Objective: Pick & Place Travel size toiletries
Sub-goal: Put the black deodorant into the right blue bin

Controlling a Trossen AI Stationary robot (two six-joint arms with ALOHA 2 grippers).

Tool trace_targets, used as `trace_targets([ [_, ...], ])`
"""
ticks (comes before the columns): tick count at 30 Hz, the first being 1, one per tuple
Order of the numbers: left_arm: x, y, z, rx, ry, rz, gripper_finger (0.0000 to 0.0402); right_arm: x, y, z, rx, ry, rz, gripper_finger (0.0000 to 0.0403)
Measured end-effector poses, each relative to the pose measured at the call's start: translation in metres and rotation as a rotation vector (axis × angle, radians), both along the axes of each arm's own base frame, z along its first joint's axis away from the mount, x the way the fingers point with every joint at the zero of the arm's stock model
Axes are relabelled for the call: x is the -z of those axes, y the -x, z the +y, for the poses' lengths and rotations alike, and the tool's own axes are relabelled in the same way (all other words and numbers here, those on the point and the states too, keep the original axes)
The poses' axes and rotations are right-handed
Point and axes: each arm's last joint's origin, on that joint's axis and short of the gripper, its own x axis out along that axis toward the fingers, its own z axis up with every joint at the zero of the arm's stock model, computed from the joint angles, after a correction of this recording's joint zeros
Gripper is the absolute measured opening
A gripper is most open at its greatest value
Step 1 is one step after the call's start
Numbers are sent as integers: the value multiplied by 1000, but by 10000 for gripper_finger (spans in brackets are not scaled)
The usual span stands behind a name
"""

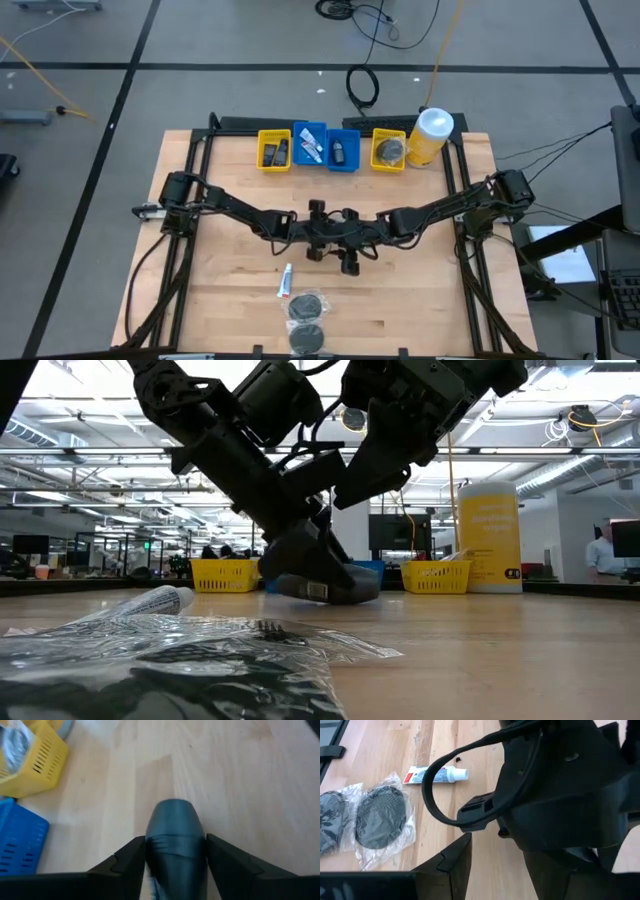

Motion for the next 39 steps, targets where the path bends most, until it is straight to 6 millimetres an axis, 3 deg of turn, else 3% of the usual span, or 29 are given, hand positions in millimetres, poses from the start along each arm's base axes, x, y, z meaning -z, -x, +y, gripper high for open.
trace_targets([
  [7, 3, 3, 3, -47, 44, 30, 264, 0, 0, 3, -29, -12, 2, 164],
  [10, 3, 3, 5, -78, 69, 27, 272, 0, 1, 2, -29, 11, 7, 164],
  [13, 4, 4, 4, -85, 98, 32, 247, 0, 1, 2, -24, 16, 6, 164],
  [17, 5, 4, 4, -73, 125, 42, 180, 1, 1, 2, -23, 17, 7, 164],
  [24, 5, 5, 4, -109, 145, 39, 178, -8, 11, 7, -21, 4, 31, 164],
  [31, -6, 9, 3, -145, 86, 29, 178, -33, 39, 20, 53, 125, 25, 164],
  [39, -27, 9, 22, -254, -16, -63, 178, -40, 47, 31, 38, 145, -1, 164],
])
